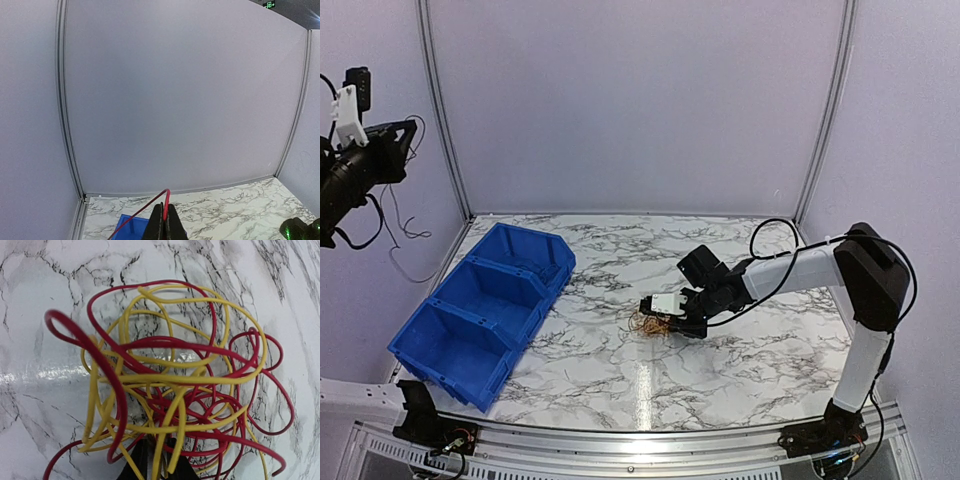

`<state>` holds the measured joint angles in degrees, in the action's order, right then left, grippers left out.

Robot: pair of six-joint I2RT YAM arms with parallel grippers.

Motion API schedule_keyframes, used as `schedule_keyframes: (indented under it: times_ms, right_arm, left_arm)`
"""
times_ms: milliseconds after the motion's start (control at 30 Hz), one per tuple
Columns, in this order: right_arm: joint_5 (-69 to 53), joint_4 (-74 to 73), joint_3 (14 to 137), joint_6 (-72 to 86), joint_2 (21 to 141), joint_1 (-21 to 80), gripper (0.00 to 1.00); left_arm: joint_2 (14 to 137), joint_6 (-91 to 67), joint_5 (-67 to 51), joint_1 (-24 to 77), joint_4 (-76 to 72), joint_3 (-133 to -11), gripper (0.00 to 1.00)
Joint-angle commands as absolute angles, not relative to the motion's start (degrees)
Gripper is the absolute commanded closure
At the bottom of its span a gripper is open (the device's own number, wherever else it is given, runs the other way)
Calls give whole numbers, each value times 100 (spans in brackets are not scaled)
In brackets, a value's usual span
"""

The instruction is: Untangle the cables

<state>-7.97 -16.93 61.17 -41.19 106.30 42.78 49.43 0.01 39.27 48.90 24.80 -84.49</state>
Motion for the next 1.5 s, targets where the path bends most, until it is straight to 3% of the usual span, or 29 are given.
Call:
schedule_keyframes:
  times_ms: [0, 300, 567, 733, 833, 1033, 1467]
  right_arm:
    - [-456, -2424, 5951, -4087, 10969, 4237, 81]
    - [-418, -2432, 5941, -4068, 10929, 4244, 57]
    - [-836, -2805, 6142, -3933, 10310, 4243, 50]
    - [-1137, -2696, 5964, -3859, 9147, 4146, 24]
    - [-1550, -2646, 5866, -3777, 8615, 3826, 14]
    - [-1914, -2440, 5741, -3658, 8168, 3236, 13]
    - [-1503, -2180, 5574, -3694, 8288, 3155, 16]
  left_arm:
    - [4969, 203, 4260, 4863, 3111, -8424, 100]
    - [4641, -176, 4140, 4867, 3162, -7803, 100]
    - [4680, -393, 4145, 4860, 3106, -7142, 100]
    - [4752, -415, 4231, 4829, 2885, -6666, 100]
    - [4788, -413, 4262, 4707, 2826, -6373, 100]
    - [4756, -383, 4044, 4237, 2656, -5805, 100]
    - [4757, -229, 3254, 3167, 1900, -4638, 100]
